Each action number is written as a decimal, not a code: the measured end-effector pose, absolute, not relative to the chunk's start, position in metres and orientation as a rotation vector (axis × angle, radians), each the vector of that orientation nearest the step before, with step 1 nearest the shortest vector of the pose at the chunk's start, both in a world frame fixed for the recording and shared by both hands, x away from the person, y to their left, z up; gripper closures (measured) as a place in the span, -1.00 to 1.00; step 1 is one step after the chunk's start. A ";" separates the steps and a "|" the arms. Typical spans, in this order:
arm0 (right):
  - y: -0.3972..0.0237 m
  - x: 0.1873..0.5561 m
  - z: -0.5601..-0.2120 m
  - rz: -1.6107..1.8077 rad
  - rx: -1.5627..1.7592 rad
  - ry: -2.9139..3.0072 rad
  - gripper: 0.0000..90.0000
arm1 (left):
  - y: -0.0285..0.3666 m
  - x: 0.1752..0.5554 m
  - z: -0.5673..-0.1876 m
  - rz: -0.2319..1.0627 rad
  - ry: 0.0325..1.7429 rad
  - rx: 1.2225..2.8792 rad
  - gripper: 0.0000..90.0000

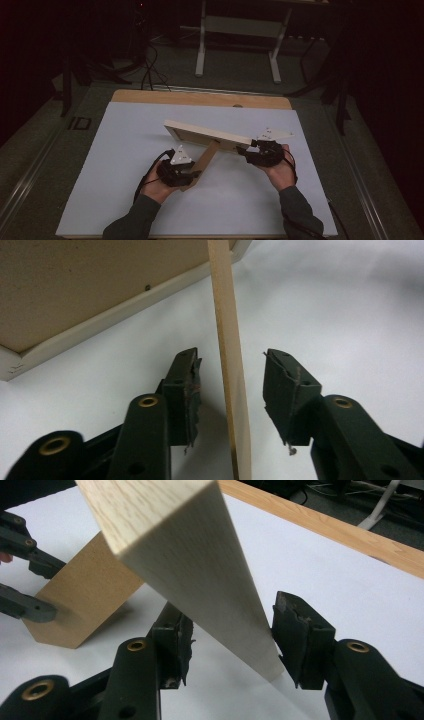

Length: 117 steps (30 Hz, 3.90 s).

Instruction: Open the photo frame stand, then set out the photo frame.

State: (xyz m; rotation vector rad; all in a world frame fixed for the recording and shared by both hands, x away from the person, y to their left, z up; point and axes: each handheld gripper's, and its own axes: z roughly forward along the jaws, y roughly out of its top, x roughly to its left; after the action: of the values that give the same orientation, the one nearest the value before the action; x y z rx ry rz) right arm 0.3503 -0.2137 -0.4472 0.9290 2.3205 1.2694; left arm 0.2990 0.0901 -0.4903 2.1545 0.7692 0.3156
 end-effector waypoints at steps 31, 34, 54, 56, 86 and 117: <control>-0.215 0.351 -0.449 1.233 0.947 2.348 0.05 | 0.116 0.300 -0.467 0.250 0.838 1.982 0.20; -0.215 0.351 -0.451 1.223 0.959 2.349 0.03 | 0.119 0.300 -0.464 0.249 0.840 1.961 0.22; -0.226 0.347 -0.459 1.176 0.956 2.400 -0.02 | 0.133 0.313 -0.440 0.282 0.898 1.863 0.34; -0.228 0.347 -0.460 1.165 0.952 2.403 0.03 | 0.133 0.314 -0.439 0.300 0.901 1.860 0.35; -0.235 0.351 -0.431 1.313 0.999 2.214 1.00 | 0.130 0.332 -0.435 0.456 1.040 1.771 1.00; -0.230 0.354 -0.429 1.361 0.966 2.256 1.00 | 0.107 0.337 -0.429 0.430 0.996 1.802 1.00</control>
State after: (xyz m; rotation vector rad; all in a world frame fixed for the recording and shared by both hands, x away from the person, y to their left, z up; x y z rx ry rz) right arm 0.3544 -0.2304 -0.4285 0.9658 2.2559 1.3607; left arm 0.3371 0.1070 -0.4294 1.8018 0.9956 0.4300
